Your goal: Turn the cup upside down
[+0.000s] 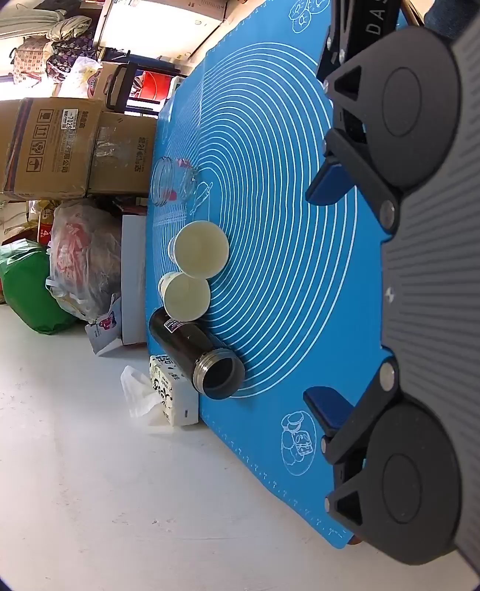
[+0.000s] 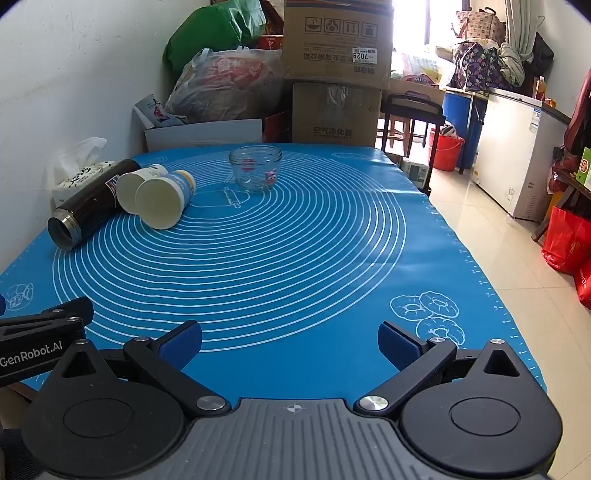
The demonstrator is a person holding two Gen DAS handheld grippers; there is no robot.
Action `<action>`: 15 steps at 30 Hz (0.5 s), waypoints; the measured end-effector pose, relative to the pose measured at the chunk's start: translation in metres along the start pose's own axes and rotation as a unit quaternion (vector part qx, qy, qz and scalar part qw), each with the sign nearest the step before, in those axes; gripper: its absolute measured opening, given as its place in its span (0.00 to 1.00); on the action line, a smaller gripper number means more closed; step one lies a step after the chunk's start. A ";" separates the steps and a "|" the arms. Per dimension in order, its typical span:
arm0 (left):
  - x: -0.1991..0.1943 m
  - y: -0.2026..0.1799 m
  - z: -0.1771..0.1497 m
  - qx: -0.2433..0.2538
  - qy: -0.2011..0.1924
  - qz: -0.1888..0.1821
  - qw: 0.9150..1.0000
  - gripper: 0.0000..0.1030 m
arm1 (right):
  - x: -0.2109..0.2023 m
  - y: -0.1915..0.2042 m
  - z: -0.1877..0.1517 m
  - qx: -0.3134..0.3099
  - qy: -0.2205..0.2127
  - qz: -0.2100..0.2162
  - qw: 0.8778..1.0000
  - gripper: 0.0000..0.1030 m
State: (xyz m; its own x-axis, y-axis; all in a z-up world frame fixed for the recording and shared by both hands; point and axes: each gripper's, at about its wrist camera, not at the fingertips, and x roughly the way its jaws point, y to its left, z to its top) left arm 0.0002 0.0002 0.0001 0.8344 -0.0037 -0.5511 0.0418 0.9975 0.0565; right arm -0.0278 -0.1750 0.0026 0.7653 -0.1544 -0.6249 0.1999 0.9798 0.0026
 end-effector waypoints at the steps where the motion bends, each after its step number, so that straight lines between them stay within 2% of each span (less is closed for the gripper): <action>1: 0.000 0.000 0.000 0.001 0.000 0.001 1.000 1.00 | 0.000 0.000 0.000 0.000 0.000 0.000 1.000 1.00; 15: 0.001 0.000 0.000 0.006 -0.001 0.004 1.000 1.00 | 0.000 -0.002 0.000 0.001 0.000 0.002 1.000 1.00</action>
State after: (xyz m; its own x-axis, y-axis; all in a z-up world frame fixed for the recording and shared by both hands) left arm 0.0008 -0.0001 -0.0008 0.8363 0.0048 -0.5482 0.0408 0.9966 0.0709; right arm -0.0283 -0.1772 0.0025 0.7665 -0.1509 -0.6243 0.1987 0.9800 0.0071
